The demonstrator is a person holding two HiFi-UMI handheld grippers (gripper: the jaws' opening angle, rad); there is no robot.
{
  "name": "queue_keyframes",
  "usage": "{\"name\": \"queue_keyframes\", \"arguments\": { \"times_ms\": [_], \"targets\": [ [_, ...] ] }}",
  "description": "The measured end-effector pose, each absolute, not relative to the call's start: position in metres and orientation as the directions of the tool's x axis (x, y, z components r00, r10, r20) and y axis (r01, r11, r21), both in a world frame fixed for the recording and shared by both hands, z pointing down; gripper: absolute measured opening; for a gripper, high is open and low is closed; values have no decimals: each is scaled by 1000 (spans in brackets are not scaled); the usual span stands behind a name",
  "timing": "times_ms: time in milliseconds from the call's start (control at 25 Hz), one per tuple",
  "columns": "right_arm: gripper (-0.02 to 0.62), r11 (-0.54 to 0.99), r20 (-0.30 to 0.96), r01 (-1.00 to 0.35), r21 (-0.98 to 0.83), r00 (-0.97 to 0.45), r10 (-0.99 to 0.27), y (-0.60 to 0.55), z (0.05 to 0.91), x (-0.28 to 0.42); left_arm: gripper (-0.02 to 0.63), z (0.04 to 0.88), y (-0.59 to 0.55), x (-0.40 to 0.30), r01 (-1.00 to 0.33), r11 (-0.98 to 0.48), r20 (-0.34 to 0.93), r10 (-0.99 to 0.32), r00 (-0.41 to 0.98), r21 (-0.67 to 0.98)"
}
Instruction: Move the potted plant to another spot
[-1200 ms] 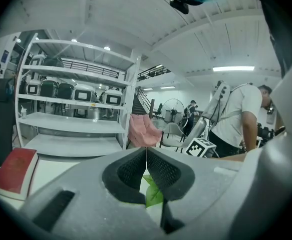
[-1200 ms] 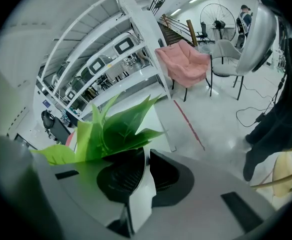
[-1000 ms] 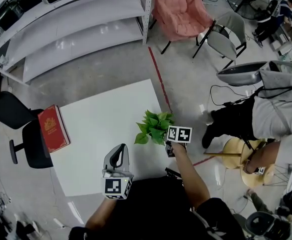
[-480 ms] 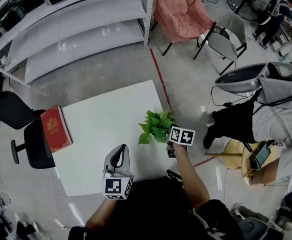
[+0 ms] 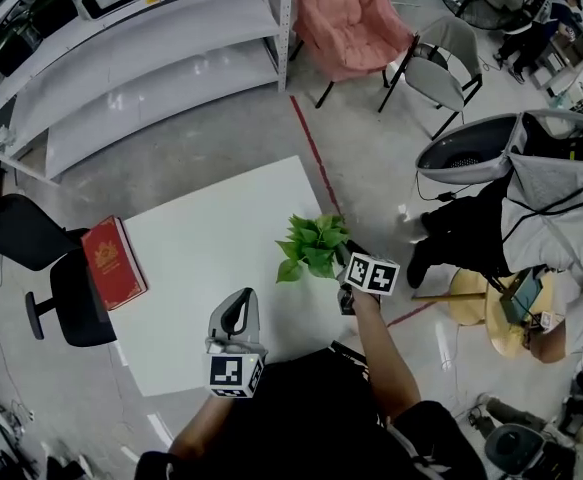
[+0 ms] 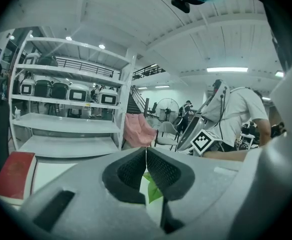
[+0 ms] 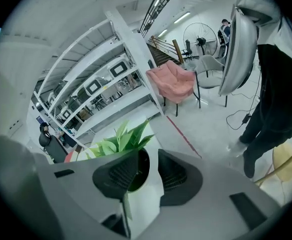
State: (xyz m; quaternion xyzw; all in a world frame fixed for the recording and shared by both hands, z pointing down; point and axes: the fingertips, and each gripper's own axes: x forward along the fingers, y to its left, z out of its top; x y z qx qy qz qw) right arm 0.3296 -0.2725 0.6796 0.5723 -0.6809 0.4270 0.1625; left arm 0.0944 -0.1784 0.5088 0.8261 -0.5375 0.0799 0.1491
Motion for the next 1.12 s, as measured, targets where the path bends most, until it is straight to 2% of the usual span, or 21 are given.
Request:
{"name": "queue_keyframes", "arguments": {
  "times_ms": [400,520,840,1120],
  "targets": [
    [98,-8,592,-949,-314,-189,-783,-225,604,331,20,491,-168,92,-862,-479,241,-828,506,167],
    [80,0,556,-956,-294,-171,-813,-203,583,317,18,483,-165,87,-846,-505,219,-818,532,169],
    [22,32,492,-961,-274,-169,-854,-144,538,267,19,464,-144,75,-818,-550,181,-798,574,172],
    [14,69,444,-964,-257,-181,-878,-109,515,238,18,456,-130,74,-802,-568,165,-786,595,186]
  ]
}}
